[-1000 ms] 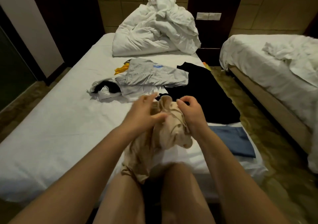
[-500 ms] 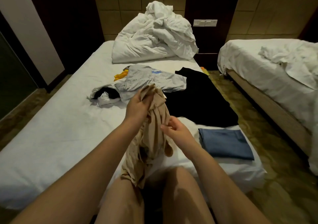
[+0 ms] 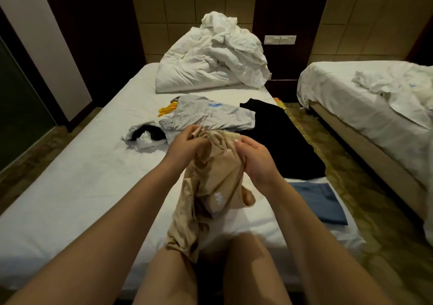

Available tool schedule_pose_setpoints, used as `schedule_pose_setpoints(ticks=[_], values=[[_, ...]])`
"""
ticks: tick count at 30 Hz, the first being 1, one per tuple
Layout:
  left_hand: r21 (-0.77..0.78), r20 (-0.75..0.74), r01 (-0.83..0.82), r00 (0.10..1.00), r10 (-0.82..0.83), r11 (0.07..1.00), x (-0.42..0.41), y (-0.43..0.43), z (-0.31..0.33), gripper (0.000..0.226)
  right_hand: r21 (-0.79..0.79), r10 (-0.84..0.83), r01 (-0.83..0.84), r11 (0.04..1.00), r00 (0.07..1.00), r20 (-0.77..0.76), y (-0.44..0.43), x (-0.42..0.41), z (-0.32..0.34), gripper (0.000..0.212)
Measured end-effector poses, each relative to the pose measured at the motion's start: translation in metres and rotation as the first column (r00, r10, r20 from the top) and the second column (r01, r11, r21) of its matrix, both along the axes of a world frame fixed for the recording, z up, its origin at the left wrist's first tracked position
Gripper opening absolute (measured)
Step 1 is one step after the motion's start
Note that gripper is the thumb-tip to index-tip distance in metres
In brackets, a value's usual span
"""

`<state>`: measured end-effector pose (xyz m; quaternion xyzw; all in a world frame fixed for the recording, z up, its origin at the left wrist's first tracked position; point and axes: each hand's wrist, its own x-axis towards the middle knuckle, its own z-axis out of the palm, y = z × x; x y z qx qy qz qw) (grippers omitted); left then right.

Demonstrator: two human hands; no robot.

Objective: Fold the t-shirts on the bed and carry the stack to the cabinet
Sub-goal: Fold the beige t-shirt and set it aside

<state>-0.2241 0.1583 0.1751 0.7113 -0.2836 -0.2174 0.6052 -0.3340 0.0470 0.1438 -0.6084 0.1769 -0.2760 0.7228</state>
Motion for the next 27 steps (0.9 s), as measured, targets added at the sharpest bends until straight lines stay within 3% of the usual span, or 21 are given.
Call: schedule_pose_setpoints(ticks=[2,7,12,17,20,22,24,27], values=[[0.089,0.099,0.006,0.995,-0.015,0.996,0.001,0.001,0.002,0.037,-0.048,0.016,-0.015,0.999,1.0,0.02,0.0,0.0,0.006,0.021],[0.147,0.312,-0.041,0.95,-0.007,0.988,0.0,0.004,0.008,0.029,-0.286,0.022,-0.025,0.958,1.0,-0.015,0.007,-0.003,0.018,0.026],[0.205,0.417,0.037,0.901,-0.121,0.978,-0.008,-0.008,0.018,0.026,-0.432,0.043,-0.043,0.901,0.999,-0.009,0.015,-0.005,0.025,0.026],[0.131,0.205,0.128,0.967,-0.153,0.983,-0.011,-0.014,0.019,0.009,-0.344,0.036,-0.046,0.938,0.999,-0.034,0.015,-0.006,0.017,0.029],[0.133,0.178,0.108,0.975,-0.131,0.985,-0.01,-0.013,0.018,0.004,-0.244,0.046,-0.055,0.968,0.998,-0.042,0.018,-0.006,0.008,0.03],[0.072,0.269,0.027,0.962,-0.045,0.997,-0.007,-0.012,0.021,0.011,-0.228,0.034,-0.059,0.972,0.993,-0.112,0.019,-0.009,-0.002,0.024],[0.001,0.38,-0.011,0.925,0.01,1.0,-0.005,-0.01,0.03,0.013,-0.337,0.017,-0.122,0.934,0.954,-0.298,0.017,-0.012,-0.021,0.013],[-0.082,0.462,-0.03,0.885,0.065,0.996,-0.002,-0.008,0.043,0.006,-0.591,-0.144,-0.301,0.748,0.796,-0.588,0.006,-0.019,-0.055,0.016]])
